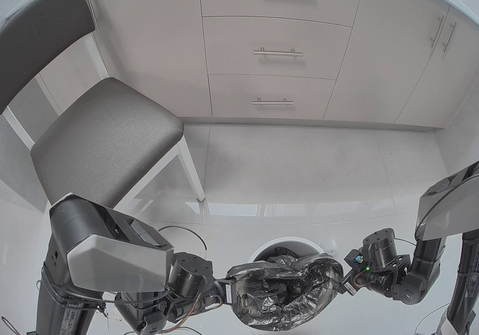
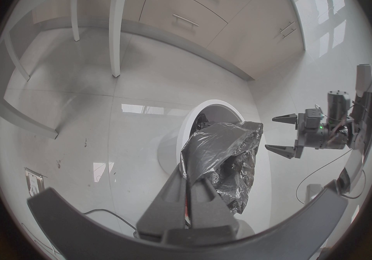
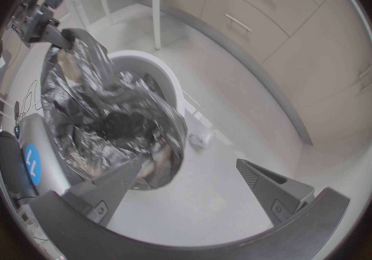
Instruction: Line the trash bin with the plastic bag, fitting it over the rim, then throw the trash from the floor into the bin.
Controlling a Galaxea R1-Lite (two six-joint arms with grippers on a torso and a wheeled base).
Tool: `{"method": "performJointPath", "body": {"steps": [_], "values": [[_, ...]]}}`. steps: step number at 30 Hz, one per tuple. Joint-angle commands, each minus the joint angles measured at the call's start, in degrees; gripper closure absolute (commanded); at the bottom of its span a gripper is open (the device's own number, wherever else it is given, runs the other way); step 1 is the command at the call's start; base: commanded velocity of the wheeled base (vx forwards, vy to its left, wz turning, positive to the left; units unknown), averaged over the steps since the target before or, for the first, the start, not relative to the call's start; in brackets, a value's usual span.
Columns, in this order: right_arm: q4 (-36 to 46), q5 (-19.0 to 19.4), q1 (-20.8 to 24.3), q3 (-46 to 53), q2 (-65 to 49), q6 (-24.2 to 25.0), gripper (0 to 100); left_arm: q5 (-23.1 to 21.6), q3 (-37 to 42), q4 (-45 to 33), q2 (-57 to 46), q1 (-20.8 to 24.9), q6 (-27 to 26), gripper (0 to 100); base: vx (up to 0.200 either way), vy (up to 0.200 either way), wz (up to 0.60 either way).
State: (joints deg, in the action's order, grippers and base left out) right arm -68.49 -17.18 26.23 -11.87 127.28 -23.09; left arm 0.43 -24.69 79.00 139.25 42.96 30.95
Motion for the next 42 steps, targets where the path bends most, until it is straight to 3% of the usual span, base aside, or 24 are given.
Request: {"method": "performJointPath", "body": {"steps": [1,10,22,29,36,42], "values": [[0.02,-0.40,5.32,-1.49,-3.71,0.15,0,0.45,-0.54,0.02,0.05,-0.68,0.07,100,0.000,0.000,0.00],[0.64,-0.40,11.73,-7.11,1.04,0.24,0,3.00,-1.77,-0.25,0.58,-0.68,0.07,100,0.000,0.000,0.00],[1.43,-0.40,12.26,-10.89,4.38,0.24,0,3.00,-1.77,-0.16,0.58,-0.68,0.07,100,0.000,0.000,0.00],[2.31,-0.40,10.24,-17.75,8.16,0.33,0,3.00,-1.59,-0.07,0.49,-0.86,0.16,100,0.000,0.000,0.00],[1.69,-0.40,8.57,-21.44,9.39,5.77,0,3.00,-1.68,0.02,0.49,-0.95,0.16,100,0.000,0.000,0.00],[-1.12,-0.40,8.39,-21.44,9.12,7.36,0,3.00,-1.94,0.02,0.76,-1.30,0.07,100,0.000,0.000,0.00]]}}
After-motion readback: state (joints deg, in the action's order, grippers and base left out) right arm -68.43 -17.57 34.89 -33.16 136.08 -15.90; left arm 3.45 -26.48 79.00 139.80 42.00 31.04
